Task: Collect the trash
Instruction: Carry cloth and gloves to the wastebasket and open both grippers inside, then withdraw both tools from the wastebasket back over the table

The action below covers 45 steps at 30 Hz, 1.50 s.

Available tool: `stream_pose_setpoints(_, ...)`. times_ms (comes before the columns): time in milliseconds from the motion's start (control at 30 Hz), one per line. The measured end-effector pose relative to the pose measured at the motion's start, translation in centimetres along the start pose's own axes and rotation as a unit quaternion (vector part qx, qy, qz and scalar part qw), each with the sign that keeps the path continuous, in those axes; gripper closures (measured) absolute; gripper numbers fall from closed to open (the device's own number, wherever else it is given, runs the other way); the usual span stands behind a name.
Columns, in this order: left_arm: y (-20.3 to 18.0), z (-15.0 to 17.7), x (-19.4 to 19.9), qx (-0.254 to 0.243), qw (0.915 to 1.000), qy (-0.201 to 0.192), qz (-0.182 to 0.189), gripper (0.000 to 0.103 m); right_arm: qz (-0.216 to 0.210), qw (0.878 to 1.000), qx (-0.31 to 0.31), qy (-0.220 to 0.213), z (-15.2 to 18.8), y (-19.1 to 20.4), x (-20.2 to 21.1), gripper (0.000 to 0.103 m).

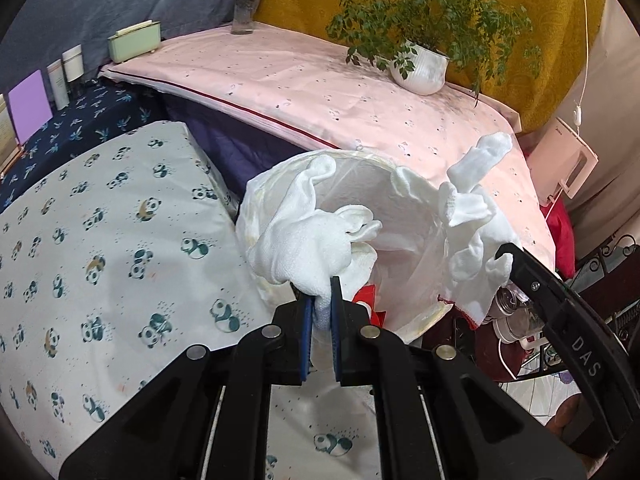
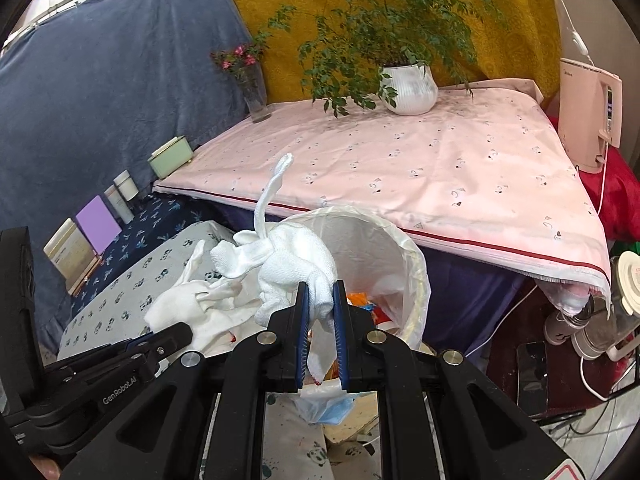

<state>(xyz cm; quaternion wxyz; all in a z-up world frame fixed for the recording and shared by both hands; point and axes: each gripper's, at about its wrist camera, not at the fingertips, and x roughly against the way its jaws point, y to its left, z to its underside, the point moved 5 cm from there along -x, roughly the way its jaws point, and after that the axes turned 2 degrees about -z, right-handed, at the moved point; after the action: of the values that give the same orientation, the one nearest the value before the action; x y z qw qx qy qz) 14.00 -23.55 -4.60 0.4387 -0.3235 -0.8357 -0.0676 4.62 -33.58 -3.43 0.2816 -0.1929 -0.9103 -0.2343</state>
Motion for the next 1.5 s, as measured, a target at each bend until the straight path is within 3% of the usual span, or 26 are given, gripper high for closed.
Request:
stream_pose_setpoints(267, -0.9, -1.1, -2.2, -0.003, 0.9998, 0.000, 0.021, 0.093, 0.011, 1.000, -0.010, 0.003, -0.5, -1.2, -1.6, 0.092)
stream_pose_setpoints(367, -0.8, -1.4, -2.9, -0.001, 0.9999, -0.001, 0.016, 0.064, 0.014, 1.000, -0.014, 0.005, -0.7, -1.5, -2.2, 0.092)
stream_pose_setpoints(400, -0.6, -1.5, -3.0, 0.002, 0.9999, -0.006, 0.011, 0.061, 0.015, 1.000, -0.014, 0.006, -0.6, -1.6, -2.4, 0.092)
stream_pose_setpoints(967, 2.5, -1.2, -2.3, 0.023, 0.9993, -0.008, -0.027, 0.052, 0.003, 1.000, -0.002, 0.014, -0.9, -0.2, -3.9, 0.091)
stream_pose_setpoints(1200, 3.7, -1.0, -1.8, 0.028, 0.9987, -0.011, -0.041, 0.048, -0.004, 1.000, 0.014, 0.018, -1.1, 1.4, -5.0, 0.087)
stream_pose_setpoints(1267, 4.0, -0.9, -1.7, 0.030, 0.9983, -0.011, -0.047, 0.045, -0.007, 1.000, 0.018, 0.020, -1.1, 1.9, -5.2, 0.083)
stream_pose_setpoints(1333, 4.4, -0.7, -1.5, 0.033, 0.9980, -0.014, -0.052, 0.045, -0.008, 1.000, 0.019, 0.019, -1.1, 2.3, -5.2, 0.065)
stream_pose_setpoints(1500, 5.2, -0.3, -0.9, 0.039, 0.9972, -0.015, -0.062, 0.041, -0.012, 1.000, 0.023, 0.012, -1.2, 3.2, -4.5, 0.056)
